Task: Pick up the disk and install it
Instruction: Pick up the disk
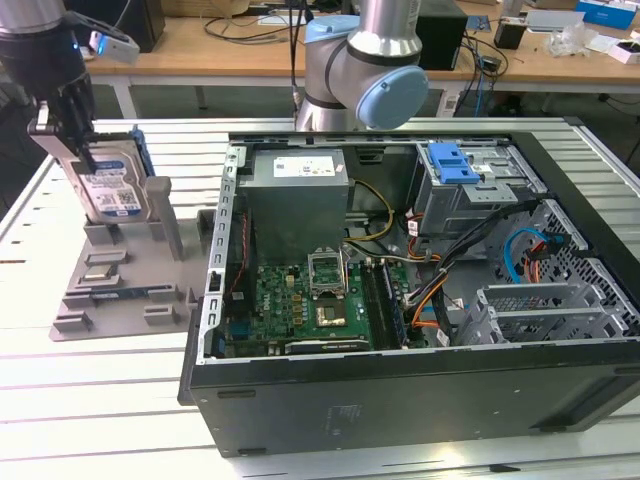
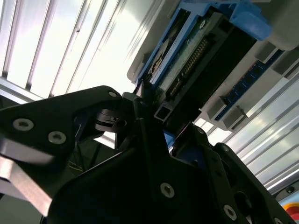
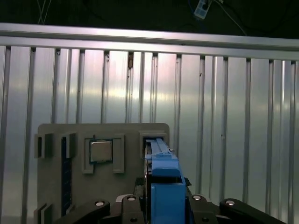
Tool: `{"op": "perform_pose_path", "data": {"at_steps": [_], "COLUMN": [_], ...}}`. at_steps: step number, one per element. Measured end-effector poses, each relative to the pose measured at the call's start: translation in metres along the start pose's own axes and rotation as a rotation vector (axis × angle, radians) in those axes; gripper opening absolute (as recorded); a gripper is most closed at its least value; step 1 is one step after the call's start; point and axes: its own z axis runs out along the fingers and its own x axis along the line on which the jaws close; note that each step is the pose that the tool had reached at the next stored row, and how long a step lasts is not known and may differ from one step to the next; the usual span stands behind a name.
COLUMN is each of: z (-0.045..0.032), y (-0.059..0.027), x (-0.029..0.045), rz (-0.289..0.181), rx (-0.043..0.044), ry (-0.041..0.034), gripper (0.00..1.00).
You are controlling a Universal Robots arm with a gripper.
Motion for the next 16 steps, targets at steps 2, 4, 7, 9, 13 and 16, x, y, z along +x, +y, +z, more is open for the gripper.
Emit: {"op": "perform_pose_path", "data": {"at_steps": [2, 4, 7, 9, 13, 16], "z": [-0.0025, -0.0062, -0.0122, -0.0160, -0.0268, -0.0340], "y": [0.0001, 0.0002, 0.0005, 0.0006, 0.0010, 0.0013], "x": [-0.0003, -0.0009, -0.0017, -0.0021, -0.0032, -0.0039], "rz": [0.000, 0.000, 0.000, 0.000, 0.000, 0.000], "rx": [0.0000, 0.0000, 0.0000, -0.0001, 0.0000, 0.0000], "ry": [0.0000, 0.0000, 0.0000, 0.0000, 0.0000, 0.0000], "gripper": [0.37, 0.37, 0.37, 0.37, 0.37, 0.37]}}
